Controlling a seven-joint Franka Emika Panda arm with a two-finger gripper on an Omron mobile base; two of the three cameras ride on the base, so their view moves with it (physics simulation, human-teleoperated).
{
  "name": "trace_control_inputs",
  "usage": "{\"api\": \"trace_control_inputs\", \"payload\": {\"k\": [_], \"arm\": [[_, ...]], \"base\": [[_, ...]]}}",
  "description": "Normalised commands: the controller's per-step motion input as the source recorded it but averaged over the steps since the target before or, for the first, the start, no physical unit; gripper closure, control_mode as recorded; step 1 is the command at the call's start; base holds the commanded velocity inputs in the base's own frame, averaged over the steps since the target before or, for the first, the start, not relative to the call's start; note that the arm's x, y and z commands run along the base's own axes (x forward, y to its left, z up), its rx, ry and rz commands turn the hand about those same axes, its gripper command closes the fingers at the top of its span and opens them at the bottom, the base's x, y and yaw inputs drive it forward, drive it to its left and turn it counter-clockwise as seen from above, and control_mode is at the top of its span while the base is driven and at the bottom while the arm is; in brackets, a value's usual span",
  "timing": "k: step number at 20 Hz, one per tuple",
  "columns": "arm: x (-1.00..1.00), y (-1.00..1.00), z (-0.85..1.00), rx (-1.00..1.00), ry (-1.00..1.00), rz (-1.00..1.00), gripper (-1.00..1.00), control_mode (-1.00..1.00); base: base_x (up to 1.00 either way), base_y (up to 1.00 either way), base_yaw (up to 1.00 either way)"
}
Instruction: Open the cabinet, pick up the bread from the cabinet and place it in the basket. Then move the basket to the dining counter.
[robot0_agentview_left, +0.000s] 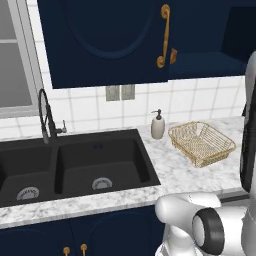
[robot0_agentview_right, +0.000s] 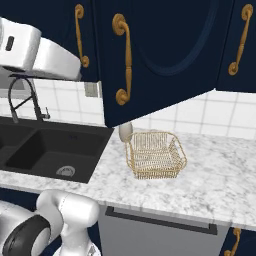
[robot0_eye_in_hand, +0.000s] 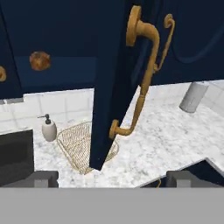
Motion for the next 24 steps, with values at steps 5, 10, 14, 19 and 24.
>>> {"api": "trace_control_inputs", "payload": {"k": [5, 10, 14, 19, 24], "arm": [[0.82, 1.0, -0.69, -0.67, 0.37, -0.07, -1.0, -1.0], [0.94, 0.38, -0.05, -0.42, 0.55, -0.04, -1.0, -1.0], [0.56, -0.81, -0.03, -0.19, 0.57, -0.14, -1.0, -1.0], [0.55, -0.55, -0.13, -0.31, 0.5, -0.25, -1.0, -1.0], [0.19, -0.93, -0.33, -0.24, 0.31, -0.29, -1.0, -1.0]], "base": [[0.0, 0.0, 0.0], [0.0, 0.0, 0.0], [0.0, 0.0, 0.0], [0.0, 0.0, 0.0], [0.0, 0.0, 0.0]]}}
